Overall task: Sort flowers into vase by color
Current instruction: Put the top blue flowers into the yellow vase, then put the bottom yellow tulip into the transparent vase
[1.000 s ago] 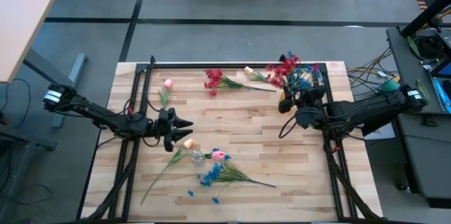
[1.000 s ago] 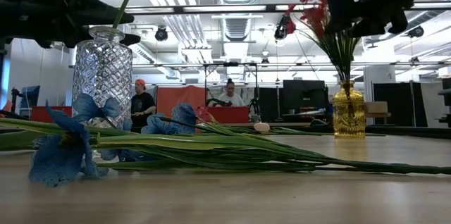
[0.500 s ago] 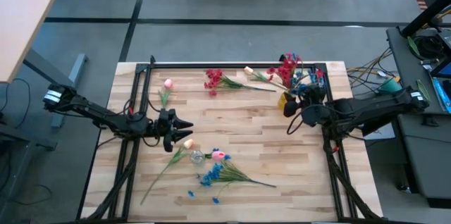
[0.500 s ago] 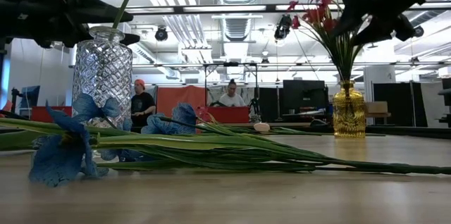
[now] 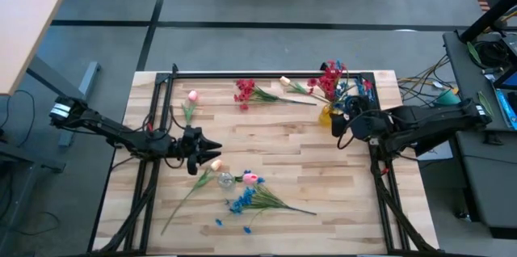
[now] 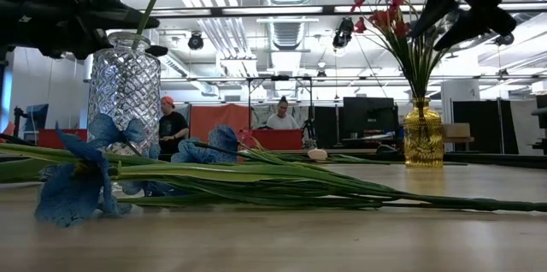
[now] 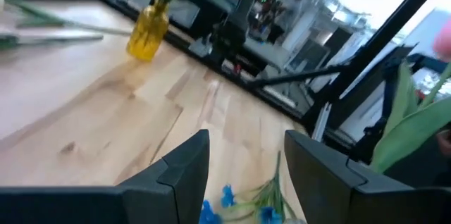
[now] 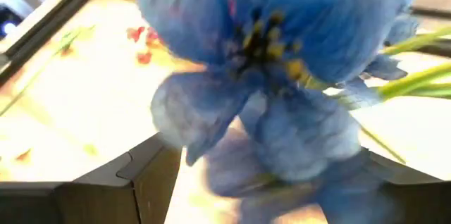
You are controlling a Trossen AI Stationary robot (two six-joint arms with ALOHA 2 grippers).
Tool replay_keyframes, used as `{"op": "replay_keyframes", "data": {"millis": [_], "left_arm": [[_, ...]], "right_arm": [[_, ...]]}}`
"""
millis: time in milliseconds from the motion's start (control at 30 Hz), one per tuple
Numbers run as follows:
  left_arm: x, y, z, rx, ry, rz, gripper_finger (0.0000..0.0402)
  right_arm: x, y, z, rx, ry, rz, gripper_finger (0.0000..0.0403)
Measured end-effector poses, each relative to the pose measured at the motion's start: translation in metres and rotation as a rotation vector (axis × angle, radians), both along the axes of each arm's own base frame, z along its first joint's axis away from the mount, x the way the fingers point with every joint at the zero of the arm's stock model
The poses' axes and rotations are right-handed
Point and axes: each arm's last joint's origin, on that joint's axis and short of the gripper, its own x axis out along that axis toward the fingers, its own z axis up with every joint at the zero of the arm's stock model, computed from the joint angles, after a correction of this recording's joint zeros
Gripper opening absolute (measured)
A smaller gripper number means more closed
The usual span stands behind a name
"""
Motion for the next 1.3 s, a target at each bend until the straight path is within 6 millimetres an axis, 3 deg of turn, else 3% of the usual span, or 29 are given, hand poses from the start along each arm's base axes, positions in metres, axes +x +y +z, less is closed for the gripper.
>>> {"op": "replay_keyframes", "data": {"millis": [100, 267, 400, 567, 900, 1300], "left_arm": [[0.008, -0.005, 0.012, 0.008, 0.072, -0.026, 0.0170], [0.015, -0.009, 0.033, 0.056, 0.386, -0.016, 0.0170], [0.010, -0.010, 0.049, 0.064, 0.591, 0.011, 0.0170], [0.000, -0.017, 0.061, 0.013, 0.719, 0.006, 0.0170], [-0.016, -0.053, 0.042, -0.245, 0.928, -0.027, 0.0170], [0.005, -0.085, 0.007, -0.201, 1.165, 0.091, 0.0209]], "right_arm": [[-0.001, 0.001, 0.008, 0.055, 0.000, 0.039, 0.0265], [-0.003, 0.004, 0.022, 0.135, -0.005, 0.102, 0.0259], [-0.007, 0.005, 0.032, 0.187, 0.011, 0.143, 0.0258], [-0.009, 0.007, 0.041, 0.252, 0.012, 0.192, 0.0260], [-0.008, 0.010, 0.042, 0.343, 0.020, 0.250, 0.0256], [0.007, 0.013, 0.033, 0.373, 0.093, 0.273, 0.0255]]}}
